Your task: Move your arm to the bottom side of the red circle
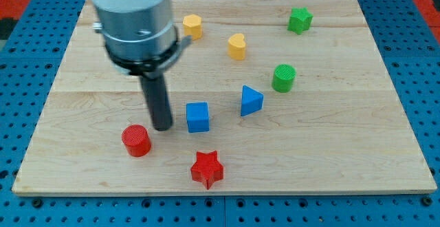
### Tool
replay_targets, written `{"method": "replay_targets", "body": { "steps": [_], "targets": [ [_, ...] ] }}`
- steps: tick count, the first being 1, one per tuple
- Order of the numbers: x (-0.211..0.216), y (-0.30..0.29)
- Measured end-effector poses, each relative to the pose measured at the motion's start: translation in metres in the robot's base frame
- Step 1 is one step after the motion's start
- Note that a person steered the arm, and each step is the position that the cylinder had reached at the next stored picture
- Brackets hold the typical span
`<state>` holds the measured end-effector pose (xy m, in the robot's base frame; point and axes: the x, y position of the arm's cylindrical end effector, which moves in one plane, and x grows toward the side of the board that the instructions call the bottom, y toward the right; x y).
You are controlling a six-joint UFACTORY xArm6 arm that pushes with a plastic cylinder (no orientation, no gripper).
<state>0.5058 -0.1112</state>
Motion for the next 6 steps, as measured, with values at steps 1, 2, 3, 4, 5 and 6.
{"method": "replay_targets", "body": {
  "steps": [1,2,3,4,5,6],
  "targets": [
    [-0.01,-0.078],
    [0.02,-0.091],
    [0.041,-0.078],
    [0.042,-0.036],
    [0.051,-0.048],
    [0.109,-0.082]
  ]
}}
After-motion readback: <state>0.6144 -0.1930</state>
